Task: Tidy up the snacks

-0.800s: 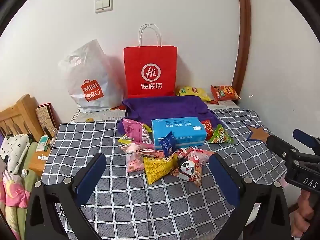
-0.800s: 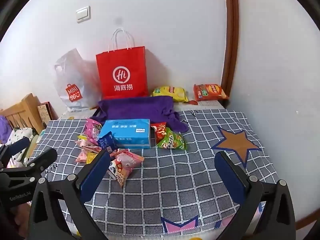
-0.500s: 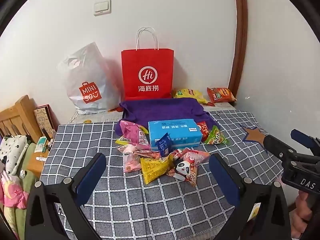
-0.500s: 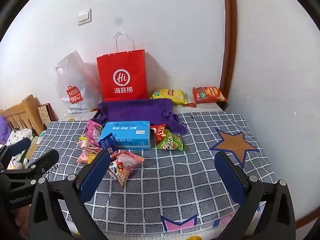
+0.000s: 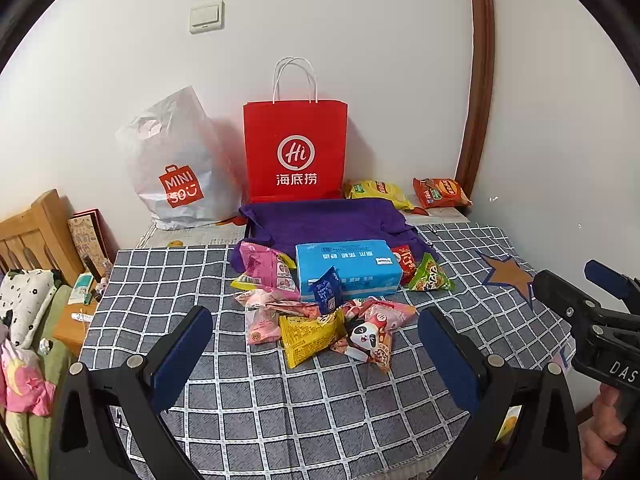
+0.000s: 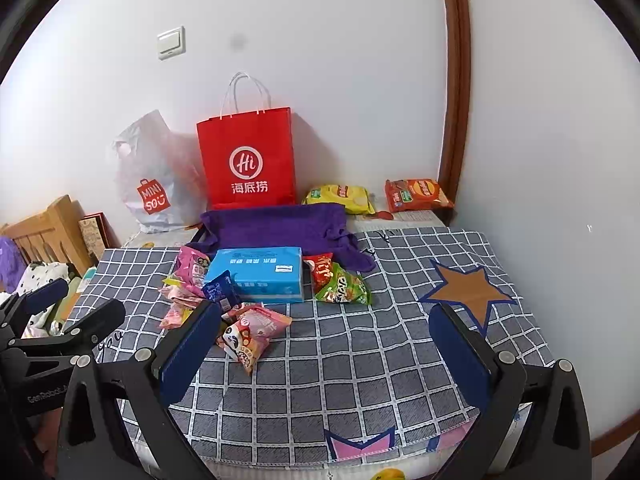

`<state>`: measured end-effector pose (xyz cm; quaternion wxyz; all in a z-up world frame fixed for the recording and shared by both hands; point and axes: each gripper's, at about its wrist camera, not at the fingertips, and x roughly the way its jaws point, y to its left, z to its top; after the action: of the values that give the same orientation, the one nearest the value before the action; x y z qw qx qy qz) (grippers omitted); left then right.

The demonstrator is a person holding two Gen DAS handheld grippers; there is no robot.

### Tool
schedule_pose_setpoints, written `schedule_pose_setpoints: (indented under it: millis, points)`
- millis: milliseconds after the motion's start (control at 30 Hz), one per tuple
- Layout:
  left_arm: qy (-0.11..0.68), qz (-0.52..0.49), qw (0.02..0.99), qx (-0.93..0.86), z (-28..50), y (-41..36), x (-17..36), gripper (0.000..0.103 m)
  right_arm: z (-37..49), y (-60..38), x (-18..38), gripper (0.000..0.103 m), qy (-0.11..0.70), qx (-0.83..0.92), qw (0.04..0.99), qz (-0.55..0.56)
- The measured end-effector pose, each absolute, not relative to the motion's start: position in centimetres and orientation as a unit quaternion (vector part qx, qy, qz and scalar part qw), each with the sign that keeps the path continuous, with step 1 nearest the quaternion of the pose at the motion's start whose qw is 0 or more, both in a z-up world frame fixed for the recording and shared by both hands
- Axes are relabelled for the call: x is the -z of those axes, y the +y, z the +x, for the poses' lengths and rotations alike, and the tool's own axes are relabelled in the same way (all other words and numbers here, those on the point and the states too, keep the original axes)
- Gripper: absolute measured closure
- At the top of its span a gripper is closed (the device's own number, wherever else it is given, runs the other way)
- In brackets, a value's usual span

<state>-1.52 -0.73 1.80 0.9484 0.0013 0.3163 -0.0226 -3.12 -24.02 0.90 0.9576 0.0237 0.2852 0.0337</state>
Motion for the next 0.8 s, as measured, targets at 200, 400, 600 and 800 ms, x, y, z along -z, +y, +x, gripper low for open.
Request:
schedule_pose_setpoints:
  millis: [200,400,600,800]
  points:
    - [0.317,0.000,0.948,0.021,-1.2,-0.9,-1.9,0.000,-3.3,-23.8,-1.0,0.001,0.283,-0.034,0.958,0.023]
    - [0.318,-0.002,0.948,0.020,-0.6,-1.0,-2.0,0.000,-3.3,-23.5,-1.0,0.001,0.284,-0.034,0.958,0.022]
    - [0.316,0.000,0.949,0.020,-1.6,-0.2,-1.4,0.000,-3.4,-23.4,-1.0,0.001,0.283,-0.035,0.958,0.024]
    - [0.316,0.000,0.949,0.020,-1.8,0.1,-1.3,0.000,-3.5,-23.4,-0.9,0.001,0.284,-0.035,0.958,0.025]
